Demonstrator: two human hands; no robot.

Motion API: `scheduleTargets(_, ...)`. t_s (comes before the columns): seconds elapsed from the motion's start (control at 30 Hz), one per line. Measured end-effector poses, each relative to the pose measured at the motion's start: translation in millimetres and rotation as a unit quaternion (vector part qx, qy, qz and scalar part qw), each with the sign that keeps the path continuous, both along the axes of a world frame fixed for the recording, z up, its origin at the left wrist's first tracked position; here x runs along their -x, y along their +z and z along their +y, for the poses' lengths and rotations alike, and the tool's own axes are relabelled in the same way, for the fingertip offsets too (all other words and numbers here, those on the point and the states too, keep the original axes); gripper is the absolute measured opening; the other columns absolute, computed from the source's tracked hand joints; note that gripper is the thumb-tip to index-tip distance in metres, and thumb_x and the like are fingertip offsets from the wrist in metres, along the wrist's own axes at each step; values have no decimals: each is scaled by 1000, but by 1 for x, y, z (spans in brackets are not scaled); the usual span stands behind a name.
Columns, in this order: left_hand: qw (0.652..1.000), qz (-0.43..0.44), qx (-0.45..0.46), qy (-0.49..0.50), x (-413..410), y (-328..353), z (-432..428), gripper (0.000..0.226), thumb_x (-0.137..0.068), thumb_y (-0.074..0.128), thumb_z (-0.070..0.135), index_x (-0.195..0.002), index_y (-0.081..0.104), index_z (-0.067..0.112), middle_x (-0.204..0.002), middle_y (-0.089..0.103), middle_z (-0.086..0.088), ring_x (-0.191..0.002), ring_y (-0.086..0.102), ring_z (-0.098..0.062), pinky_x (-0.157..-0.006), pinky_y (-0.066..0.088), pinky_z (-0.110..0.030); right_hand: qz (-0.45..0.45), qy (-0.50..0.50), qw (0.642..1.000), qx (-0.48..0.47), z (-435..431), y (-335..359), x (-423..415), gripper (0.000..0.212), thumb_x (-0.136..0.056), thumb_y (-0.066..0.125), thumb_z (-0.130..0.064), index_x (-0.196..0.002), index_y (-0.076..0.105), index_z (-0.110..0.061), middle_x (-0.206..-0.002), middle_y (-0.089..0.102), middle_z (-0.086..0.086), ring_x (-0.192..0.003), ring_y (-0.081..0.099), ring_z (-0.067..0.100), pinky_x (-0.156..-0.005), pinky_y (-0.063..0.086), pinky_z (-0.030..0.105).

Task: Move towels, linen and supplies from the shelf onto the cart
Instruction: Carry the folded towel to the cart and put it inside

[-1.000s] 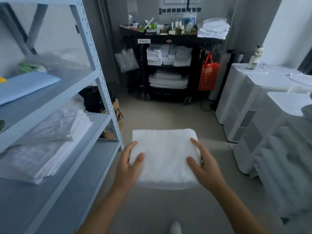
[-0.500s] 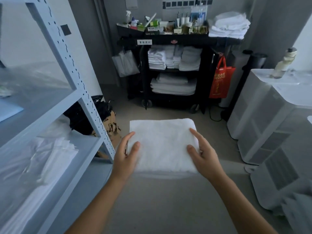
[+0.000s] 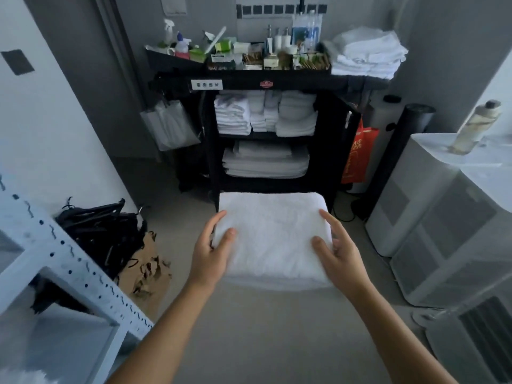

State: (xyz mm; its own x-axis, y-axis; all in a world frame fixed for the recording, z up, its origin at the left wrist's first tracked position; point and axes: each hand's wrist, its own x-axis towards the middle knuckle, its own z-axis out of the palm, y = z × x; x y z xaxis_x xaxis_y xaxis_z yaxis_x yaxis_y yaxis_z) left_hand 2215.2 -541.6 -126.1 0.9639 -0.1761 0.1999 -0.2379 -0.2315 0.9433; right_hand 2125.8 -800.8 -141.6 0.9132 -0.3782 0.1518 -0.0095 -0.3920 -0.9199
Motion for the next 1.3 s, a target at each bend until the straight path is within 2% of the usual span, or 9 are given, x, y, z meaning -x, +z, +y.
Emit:
scheduleTargets(0.1, 1000, 5, 10, -11, -67, 4, -32, 43, -98, 58, 33, -140, 50, 35, -144, 46, 24, -132, 38, 8, -100, 30, -9, -1, -19, 1000, -10, -27, 2, -61, 58, -83, 58, -56, -138, 37, -59, -123, 65, 4, -95, 67, 26, -87, 55, 49)
scheduleTargets(0.23, 1000, -2, 14, -12, -168, -11, -83, 40, -97, 60, 26, -137, 54, 30, -140, 51, 23, -127, 40, 17, -93, 30, 5, -7, -26, 1000, -17, -75, -10, -155, 55, -86, 59, -51, -137, 39, -59, -123, 65, 0, -102, 68, 23, -88, 55, 50)
scheduleTargets(0.37, 1000, 8, 9, -2, -269, -25, -141, 40, -97, 61, 26, -136, 55, 30, -138, 51, 25, -130, 42, 10, -102, 32, -4, 1, -29, 999, -29, -130, -25, -256, 53, -89, 60, -46, -136, 39, -59, -112, 63, 2, -91, 65, 21, -84, 54, 40)
scheduleTargets(0.47, 1000, 18, 1, 7, -341, -23, -180, 40, -97, 62, 26, -136, 55, 30, -138, 51, 26, -129, 41, 12, -107, 32, -13, 17, -31, 999, -35, -168, -27, -329, 55, -84, 59, -53, -135, 39, -61, -113, 66, 9, -89, 67, 24, -84, 57, 45)
scheduleTargets(0.6, 1000, 24, 5, 13, -423, -16, -218, 42, -97, 61, 27, -139, 53, 28, -139, 50, 26, -127, 39, 18, -99, 30, 0, 23, -6, 999, -43, -210, -20, -423, 52, -91, 60, -42, -135, 39, -59, -109, 68, 8, -85, 71, 21, -79, 59, 46)
scheduleTargets(0.77, 999, 40, 11, 23, -535, -24, -252, 43, -97, 62, 30, -139, 52, 31, -140, 50, 26, -130, 41, 13, -107, 32, -15, 33, -1, 998, -45, -244, -24, -535, 52, -92, 60, -43, -136, 38, -60, -112, 66, 7, -84, 70, 21, -78, 60, 43)
scheduleTargets(0.97, 998, 58, 21, -24, -702, -69, -304, 43, -98, 60, 28, -140, 51, 31, -141, 49, 25, -127, 40, 16, -96, 34, -3, 46, -42, 997, -40, -290, -63, -684, 52, -91, 60, -45, -137, 38, -59, -99, 68, 11, -81, 68, 37, -69, 58, 54)
scheduleTargets(1.17, 990, 122, 21, -73, -865, -121, -376, 50, -94, 66, 26, -141, 50, 28, -142, 49, 21, -125, 42, 16, -93, 35, 2, 64, -107, 991, -57, -340, -107, -829, 53, -96, 58, -33, -143, 38, -47, -123, 60, 4, -95, 66, 12, -75, 57, 24)
scheduleTargets(1.3, 987, 130, 5, -93, -941, -142, -426, 52, -95, 65, 29, -143, 46, 29, -145, 46, 21, -122, 38, 23, -95, 32, 0, 42, -126, 987, -93, -375, -120, -893, 61, -92, 68, -27, -145, 41, -38, -138, 48, -22, -117, 54, -8, -84, 50, 11)
